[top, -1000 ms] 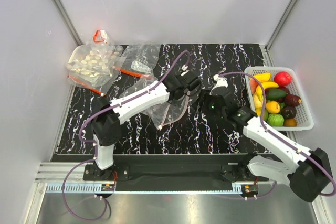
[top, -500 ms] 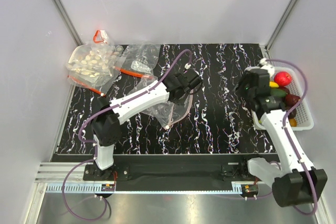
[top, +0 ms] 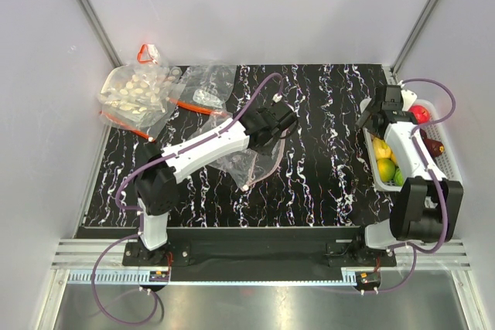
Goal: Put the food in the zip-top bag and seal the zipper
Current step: Pick up the fake fruit from the bin.
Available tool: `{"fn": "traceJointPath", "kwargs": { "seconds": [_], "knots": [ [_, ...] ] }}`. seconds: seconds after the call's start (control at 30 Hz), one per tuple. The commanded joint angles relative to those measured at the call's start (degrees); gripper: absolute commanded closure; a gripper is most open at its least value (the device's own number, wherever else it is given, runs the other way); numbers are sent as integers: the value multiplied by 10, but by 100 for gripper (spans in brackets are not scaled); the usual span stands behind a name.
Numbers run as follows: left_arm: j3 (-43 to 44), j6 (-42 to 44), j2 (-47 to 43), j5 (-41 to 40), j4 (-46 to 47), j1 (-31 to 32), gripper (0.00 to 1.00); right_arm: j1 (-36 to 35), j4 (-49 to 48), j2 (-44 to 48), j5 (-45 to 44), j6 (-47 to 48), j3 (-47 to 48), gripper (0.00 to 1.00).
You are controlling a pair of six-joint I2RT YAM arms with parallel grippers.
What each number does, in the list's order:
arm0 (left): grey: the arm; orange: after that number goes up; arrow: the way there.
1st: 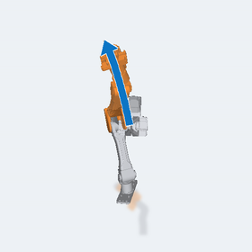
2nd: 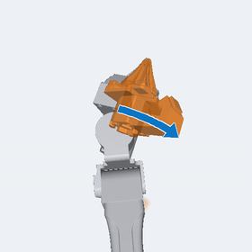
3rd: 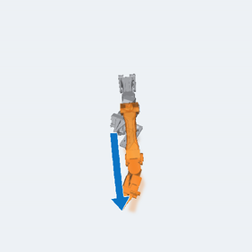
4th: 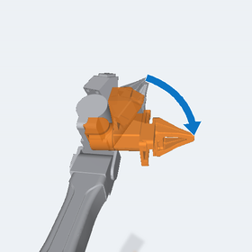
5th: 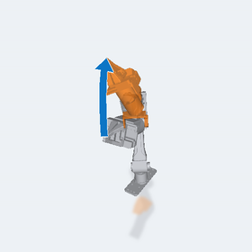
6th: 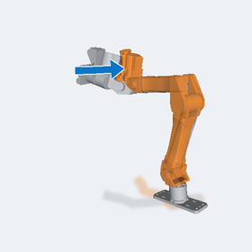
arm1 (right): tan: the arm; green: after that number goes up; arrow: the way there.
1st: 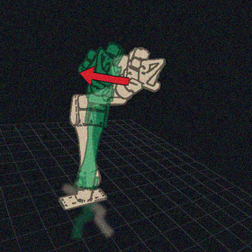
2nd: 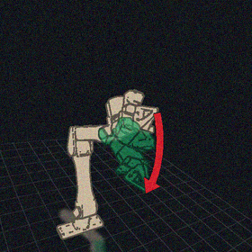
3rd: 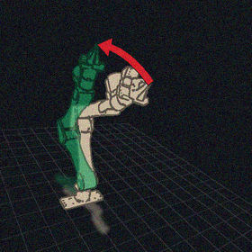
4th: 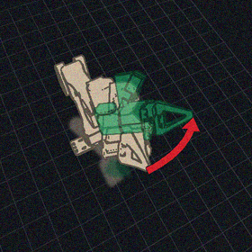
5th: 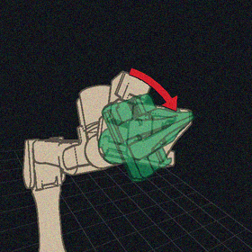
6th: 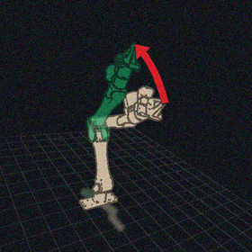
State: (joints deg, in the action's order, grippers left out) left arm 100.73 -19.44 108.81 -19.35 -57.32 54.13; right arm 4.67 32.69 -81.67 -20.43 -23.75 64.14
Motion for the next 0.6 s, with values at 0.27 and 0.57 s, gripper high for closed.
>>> {"fn": "traceJointPath", "kwargs": {
  "seconds": [0.27,0.57],
  "knots": [
    [9,2,-44,19,19,11,100,51,-52,-92,-34,-3,34,17],
    [0,-2,-55,9,21,20,100,65,-65,-75,-49,-21,19,50]
  ]
}}
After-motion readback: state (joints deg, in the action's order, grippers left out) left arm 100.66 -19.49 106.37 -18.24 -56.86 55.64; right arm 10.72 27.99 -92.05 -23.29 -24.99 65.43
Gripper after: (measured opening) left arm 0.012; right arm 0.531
